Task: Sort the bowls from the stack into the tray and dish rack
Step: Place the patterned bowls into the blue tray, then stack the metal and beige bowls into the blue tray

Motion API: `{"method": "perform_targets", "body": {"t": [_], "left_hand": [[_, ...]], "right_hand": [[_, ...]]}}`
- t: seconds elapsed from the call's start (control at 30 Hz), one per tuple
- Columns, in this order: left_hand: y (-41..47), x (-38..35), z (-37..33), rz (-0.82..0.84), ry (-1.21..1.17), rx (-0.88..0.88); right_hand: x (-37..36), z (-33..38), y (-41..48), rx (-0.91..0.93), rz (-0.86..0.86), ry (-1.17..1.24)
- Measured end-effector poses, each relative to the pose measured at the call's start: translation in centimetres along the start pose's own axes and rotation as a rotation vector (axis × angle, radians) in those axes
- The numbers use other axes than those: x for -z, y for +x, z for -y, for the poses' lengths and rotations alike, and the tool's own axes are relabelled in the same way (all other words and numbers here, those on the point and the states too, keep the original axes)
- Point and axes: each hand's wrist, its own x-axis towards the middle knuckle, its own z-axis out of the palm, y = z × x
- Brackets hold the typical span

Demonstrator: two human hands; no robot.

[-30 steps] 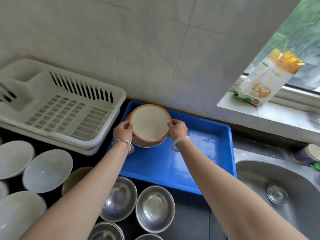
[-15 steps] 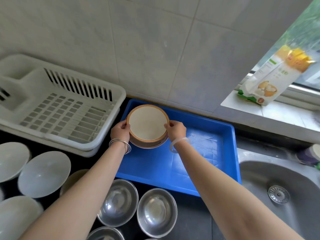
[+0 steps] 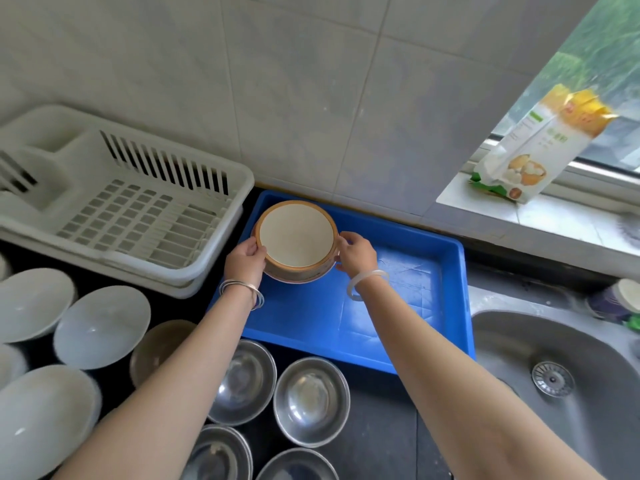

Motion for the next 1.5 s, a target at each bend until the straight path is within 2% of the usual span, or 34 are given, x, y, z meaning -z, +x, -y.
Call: {"method": "perform_targets", "body": {"t": [0.17, 0.33, 0.5, 0.63, 0.8, 0.97, 1.17, 1.37, 1.5], "left_hand": [[-5.5, 2.0, 1.4, 0.031, 0.029, 0.04], [-12.7, 4.4, 5.5, 0.026, 0.139, 0.125], [-18.2, 6.7, 9.4, 0.141, 0.435, 0.15], [-20.1, 6.9, 10.5, 0.248, 0.584, 0.101], [-20.5, 6.7, 10.6, 0.344, 0.783, 0.079], [-20.4, 6.6, 10.9, 0.357, 0.905, 0.034], [-20.1, 6.6, 11.1, 0.33, 0.935, -0.017], [-19.3, 5.5, 10.9, 0.29, 0.787, -0.043], [-18.9, 4.4, 10.9, 0.219, 0.624, 0.013]], "right_hand": [[2.4, -1.7, -4.5, 0.089, 0.008, 0.065], [4.2, -5.9, -10.4, 0.058, 0.079, 0.115], [4.7, -12.1, -16.1, -0.077, 0.119, -0.008], [4.3, -15.7, -18.4, -0.085, 0.116, -0.247], [2.6, -16.6, -17.9, -0.258, 0.23, 0.052], [2.6, -16.5, -17.5, -0.225, 0.196, 0.106], [4.8, -16.2, -18.6, -0.192, 0.159, 0.067], [7.3, -15.3, -18.6, -0.148, 0.095, 0.132], [8.4, -15.4, -18.6, -0.133, 0.06, 0.148]]}}
